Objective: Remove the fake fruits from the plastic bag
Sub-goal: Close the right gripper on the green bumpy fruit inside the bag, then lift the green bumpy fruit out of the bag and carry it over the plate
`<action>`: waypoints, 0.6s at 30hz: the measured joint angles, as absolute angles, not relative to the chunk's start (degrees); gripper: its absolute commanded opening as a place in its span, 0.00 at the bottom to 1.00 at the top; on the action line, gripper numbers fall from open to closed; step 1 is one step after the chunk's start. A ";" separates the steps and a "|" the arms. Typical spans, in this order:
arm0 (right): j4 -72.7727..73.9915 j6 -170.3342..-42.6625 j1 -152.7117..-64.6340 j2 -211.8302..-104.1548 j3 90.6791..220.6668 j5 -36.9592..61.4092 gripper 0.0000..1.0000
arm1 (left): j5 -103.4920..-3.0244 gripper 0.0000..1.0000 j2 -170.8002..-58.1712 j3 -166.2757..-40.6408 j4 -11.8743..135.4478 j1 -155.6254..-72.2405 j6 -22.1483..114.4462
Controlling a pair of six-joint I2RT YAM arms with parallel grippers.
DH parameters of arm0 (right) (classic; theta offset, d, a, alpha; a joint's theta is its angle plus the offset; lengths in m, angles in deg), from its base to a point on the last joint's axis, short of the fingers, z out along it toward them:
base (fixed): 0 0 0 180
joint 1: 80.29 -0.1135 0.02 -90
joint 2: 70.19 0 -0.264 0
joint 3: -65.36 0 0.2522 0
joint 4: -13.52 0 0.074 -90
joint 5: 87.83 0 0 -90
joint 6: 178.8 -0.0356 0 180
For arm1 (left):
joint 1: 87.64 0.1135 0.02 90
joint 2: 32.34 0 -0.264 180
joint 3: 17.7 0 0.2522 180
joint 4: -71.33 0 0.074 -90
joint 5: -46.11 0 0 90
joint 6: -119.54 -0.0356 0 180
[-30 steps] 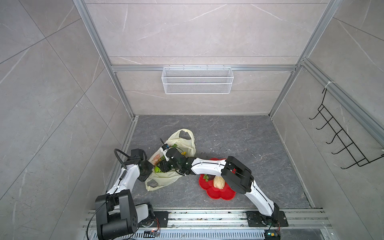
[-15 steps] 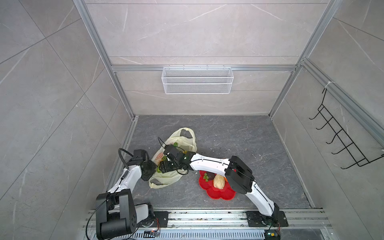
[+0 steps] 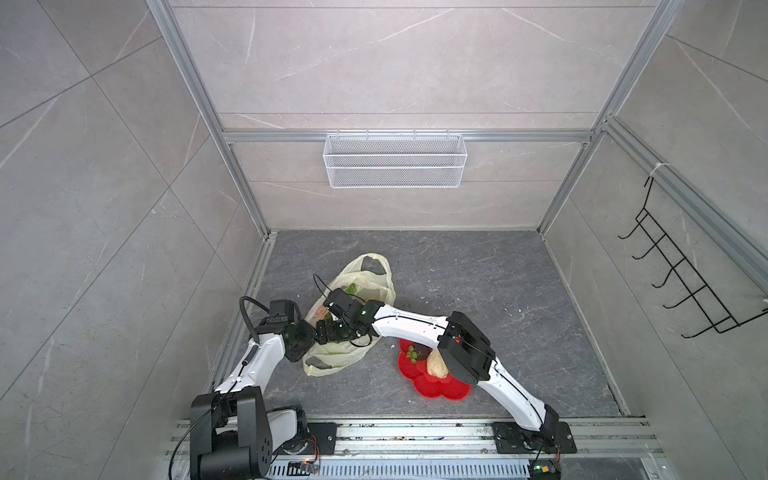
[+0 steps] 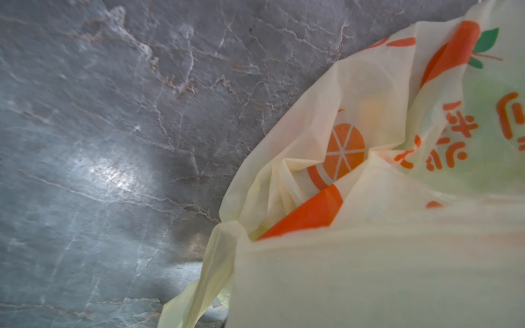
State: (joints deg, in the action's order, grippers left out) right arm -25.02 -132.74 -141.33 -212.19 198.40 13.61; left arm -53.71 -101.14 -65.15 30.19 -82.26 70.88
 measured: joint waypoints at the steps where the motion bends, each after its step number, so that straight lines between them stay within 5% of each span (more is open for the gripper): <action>1: -25.12 -132.81 -141.33 -212.19 198.51 13.64 0.75 | -53.82 0.01 -101.14 -65.06 30.17 -82.26 70.88; 18: -18.72 -130.58 -141.33 -200.49 182.73 11.36 0.70 | -60.60 0.00 -110.21 -75.49 22.08 -82.30 66.93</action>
